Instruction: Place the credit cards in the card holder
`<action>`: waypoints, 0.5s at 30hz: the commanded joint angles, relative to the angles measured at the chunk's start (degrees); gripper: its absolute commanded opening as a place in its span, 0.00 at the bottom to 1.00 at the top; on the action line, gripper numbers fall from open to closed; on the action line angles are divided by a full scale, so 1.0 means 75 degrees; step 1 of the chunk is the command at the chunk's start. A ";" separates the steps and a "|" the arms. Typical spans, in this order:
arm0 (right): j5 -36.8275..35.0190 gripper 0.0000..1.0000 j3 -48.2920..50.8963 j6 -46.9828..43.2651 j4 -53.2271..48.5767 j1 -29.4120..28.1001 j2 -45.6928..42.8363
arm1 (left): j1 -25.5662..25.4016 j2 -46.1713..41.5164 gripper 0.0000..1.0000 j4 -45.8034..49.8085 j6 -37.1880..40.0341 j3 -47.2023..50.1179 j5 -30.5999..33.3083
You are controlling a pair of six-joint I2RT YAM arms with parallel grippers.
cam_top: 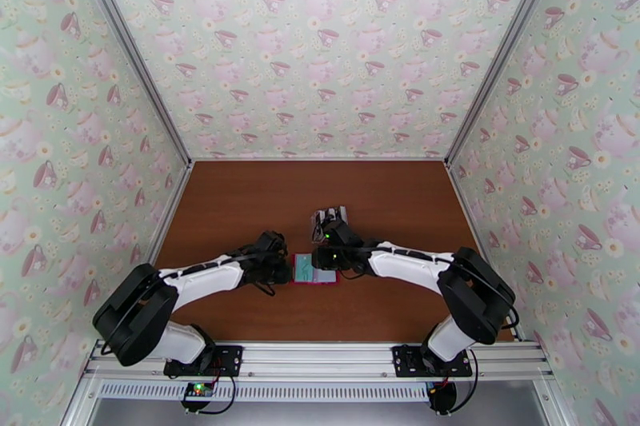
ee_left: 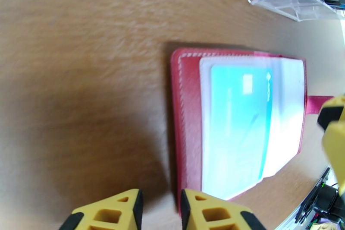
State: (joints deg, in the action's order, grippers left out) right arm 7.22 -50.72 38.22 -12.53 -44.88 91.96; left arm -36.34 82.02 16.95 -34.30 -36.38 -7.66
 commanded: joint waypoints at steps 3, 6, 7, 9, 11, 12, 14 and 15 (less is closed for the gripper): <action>-0.0019 0.37 0.0061 -0.0575 -0.0336 0.0307 -0.0202 | -0.0123 -0.0377 0.33 0.0290 -0.0080 -0.0048 -0.0119; 0.0094 0.37 0.0022 -0.0694 -0.0333 0.0405 -0.0065 | -0.0272 -0.0429 0.34 0.0129 -0.0199 -0.0043 -0.0256; 0.0142 0.37 0.0007 -0.0722 -0.0321 0.0417 -0.0018 | -0.0332 -0.0413 0.35 0.0049 -0.0238 -0.0043 -0.0302; 0.0196 0.37 -0.0021 -0.0759 -0.0298 0.0431 0.0084 | -0.0441 -0.0325 0.35 -0.0118 -0.0339 -0.0047 -0.0383; 0.0232 0.37 -0.0033 -0.0783 -0.0262 0.0434 0.0147 | -0.0540 -0.0200 0.36 -0.0223 -0.0402 -0.0075 -0.0402; 0.0252 0.37 -0.0050 -0.0788 -0.0251 0.0439 0.0187 | -0.0594 -0.0128 0.36 -0.0280 -0.0423 -0.0089 -0.0408; 0.0283 0.37 -0.0066 -0.0794 -0.0230 0.0431 0.0220 | -0.0649 0.0010 0.36 -0.0400 -0.0469 -0.0089 -0.0401; 0.0289 0.37 -0.0068 -0.0789 -0.0229 0.0430 0.0250 | -0.0666 0.0074 0.36 -0.0464 -0.0479 -0.0072 -0.0390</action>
State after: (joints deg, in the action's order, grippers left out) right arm 8.29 -50.59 33.56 -13.89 -41.80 92.73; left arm -40.86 80.93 15.51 -36.69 -36.38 -9.54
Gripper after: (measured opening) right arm 0.368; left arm 0.358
